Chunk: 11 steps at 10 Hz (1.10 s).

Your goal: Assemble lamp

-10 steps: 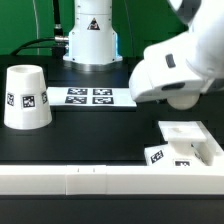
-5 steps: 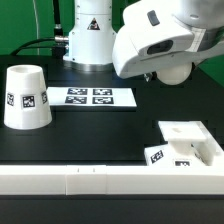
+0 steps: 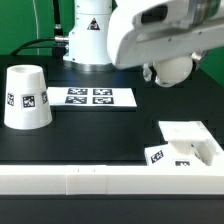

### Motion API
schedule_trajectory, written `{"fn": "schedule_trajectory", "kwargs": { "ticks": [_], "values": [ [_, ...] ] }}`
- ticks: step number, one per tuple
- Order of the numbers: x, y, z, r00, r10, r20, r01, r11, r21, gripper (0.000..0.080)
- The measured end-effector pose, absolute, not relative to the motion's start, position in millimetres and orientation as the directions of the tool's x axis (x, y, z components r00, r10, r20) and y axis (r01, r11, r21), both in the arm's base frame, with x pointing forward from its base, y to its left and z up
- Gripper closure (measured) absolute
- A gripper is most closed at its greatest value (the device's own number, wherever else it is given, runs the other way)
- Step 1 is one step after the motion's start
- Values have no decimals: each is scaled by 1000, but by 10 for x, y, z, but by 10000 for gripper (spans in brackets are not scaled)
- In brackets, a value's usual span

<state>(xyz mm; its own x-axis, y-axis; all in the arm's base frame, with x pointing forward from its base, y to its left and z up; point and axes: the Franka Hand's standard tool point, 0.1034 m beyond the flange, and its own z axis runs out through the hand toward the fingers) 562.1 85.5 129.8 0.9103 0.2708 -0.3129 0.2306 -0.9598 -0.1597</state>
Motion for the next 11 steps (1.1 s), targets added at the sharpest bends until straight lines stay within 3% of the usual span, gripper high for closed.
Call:
{"fn": "schedule_trajectory", "kwargs": {
  "ticks": [2, 7, 9, 11],
  "values": [
    [5809, 818, 1452, 945, 268, -187, 245, -959, -139, 223],
    [5927, 705, 1383, 953, 232, 196, 246, -968, -50, 223],
    [6126, 661, 1561, 916, 258, 306, 273, -962, -7, 223],
    [6252, 689, 1701, 911, 295, 289, 306, -952, 6, 223]
  ]
}}
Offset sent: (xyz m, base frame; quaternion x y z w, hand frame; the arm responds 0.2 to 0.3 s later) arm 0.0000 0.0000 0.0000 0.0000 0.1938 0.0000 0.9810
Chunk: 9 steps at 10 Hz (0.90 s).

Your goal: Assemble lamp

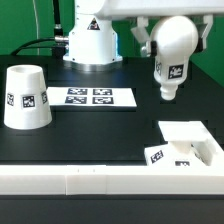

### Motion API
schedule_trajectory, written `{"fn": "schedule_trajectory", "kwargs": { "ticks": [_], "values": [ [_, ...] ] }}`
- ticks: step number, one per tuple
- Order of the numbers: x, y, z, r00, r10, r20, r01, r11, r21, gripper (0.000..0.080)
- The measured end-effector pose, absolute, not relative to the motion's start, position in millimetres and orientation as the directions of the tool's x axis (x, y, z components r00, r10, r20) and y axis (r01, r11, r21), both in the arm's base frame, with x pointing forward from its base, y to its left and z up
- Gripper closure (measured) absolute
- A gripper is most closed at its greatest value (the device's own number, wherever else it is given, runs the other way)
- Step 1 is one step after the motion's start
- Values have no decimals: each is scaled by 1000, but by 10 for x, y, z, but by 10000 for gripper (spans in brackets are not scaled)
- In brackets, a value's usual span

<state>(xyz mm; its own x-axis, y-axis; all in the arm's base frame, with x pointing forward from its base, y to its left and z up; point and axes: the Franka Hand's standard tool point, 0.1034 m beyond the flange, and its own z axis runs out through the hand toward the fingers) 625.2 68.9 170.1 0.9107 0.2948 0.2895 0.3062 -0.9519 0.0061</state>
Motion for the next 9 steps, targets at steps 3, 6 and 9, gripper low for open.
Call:
{"fn": "schedule_trajectory", "kwargs": {
  "ticks": [3, 6, 9],
  "values": [
    [6227, 686, 1648, 911, 292, 290, 304, -953, 6, 223],
    [6344, 709, 1677, 877, 376, 298, 377, -924, 57, 223],
    [6468, 725, 1680, 834, 436, 338, 429, -898, 99, 223]
  ]
}}
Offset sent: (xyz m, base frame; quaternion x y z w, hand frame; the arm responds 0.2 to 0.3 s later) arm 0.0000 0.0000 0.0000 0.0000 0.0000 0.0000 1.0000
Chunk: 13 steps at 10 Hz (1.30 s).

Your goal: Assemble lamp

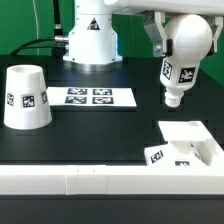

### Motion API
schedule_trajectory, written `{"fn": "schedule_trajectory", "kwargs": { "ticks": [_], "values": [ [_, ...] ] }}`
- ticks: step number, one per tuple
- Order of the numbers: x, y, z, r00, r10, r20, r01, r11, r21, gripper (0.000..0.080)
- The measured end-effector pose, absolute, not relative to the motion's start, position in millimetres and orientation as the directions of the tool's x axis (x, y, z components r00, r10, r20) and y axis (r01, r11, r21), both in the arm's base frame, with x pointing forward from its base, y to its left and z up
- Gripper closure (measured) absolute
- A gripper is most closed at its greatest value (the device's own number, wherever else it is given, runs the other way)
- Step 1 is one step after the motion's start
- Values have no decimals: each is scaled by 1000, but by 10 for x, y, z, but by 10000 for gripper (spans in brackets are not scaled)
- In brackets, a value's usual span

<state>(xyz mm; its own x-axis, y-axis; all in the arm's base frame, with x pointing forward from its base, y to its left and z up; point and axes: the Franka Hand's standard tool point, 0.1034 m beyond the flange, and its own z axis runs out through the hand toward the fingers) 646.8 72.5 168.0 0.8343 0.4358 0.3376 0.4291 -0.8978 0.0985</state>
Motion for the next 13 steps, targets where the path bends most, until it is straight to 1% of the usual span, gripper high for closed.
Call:
{"fn": "schedule_trajectory", "kwargs": {
  "ticks": [2, 3, 4, 5, 6, 9, 13],
  "values": [
    [6458, 720, 1660, 835, 435, 337, 428, -898, 97, 223],
    [6519, 689, 1681, 793, 449, 412, 434, -891, 135, 223],
    [6472, 680, 1586, 771, 461, 440, 440, -884, 155, 223],
    [6453, 722, 1552, 780, 468, 414, 452, -880, 143, 223],
    [6473, 753, 1564, 777, 471, 417, 455, -879, 145, 223],
    [6432, 884, 1472, 771, 484, 413, 471, -871, 140, 223],
    [6393, 892, 1323, 779, 487, 395, 477, -869, 131, 223]
  ]
}}
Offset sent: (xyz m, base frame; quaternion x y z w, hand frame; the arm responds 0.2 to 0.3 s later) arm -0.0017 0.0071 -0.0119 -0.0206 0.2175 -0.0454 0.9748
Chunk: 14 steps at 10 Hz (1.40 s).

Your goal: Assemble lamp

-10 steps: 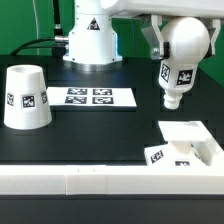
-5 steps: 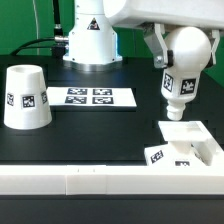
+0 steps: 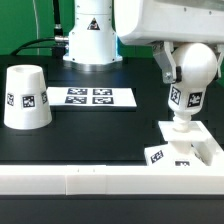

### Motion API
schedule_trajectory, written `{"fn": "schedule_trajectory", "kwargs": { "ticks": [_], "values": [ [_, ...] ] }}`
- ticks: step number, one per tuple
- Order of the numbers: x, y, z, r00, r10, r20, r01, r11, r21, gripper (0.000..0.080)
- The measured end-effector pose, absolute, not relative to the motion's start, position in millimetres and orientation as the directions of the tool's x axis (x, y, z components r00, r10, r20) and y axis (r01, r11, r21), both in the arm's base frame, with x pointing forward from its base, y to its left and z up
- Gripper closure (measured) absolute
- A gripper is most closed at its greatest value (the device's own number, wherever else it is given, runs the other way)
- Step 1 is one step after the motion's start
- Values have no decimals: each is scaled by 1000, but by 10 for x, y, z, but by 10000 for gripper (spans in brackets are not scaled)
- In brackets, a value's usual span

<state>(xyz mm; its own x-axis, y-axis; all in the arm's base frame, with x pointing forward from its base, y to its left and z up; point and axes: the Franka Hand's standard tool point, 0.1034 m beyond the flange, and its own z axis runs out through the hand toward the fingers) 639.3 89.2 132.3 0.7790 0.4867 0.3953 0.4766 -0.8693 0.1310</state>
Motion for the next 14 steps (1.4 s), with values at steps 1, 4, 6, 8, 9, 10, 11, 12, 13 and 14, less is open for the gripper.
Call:
{"fn": "schedule_trajectory", "kwargs": {
  "ticks": [1, 4, 6, 8, 9, 10, 11, 12, 13, 14],
  "values": [
    [6393, 884, 1320, 780, 486, 395, 476, -870, 131, 223],
    [6374, 883, 1255, 784, 486, 387, 477, -870, 126, 223],
    [6352, 885, 1182, 787, 486, 380, 478, -870, 122, 223],
    [6328, 878, 1147, 782, 485, 393, 475, -870, 128, 223],
    [6295, 880, 1118, 782, 485, 392, 476, -870, 128, 223],
    [6286, 881, 1118, 776, 484, 405, 474, -871, 133, 223],
    [6279, 882, 1117, 771, 483, 415, 472, -871, 138, 223],
    [6280, 882, 1118, 771, 483, 416, 472, -871, 138, 223],
    [6280, 882, 1117, 771, 483, 415, 472, -871, 138, 223],
    [6280, 881, 1117, 771, 483, 415, 472, -871, 138, 128]
  ]
}}
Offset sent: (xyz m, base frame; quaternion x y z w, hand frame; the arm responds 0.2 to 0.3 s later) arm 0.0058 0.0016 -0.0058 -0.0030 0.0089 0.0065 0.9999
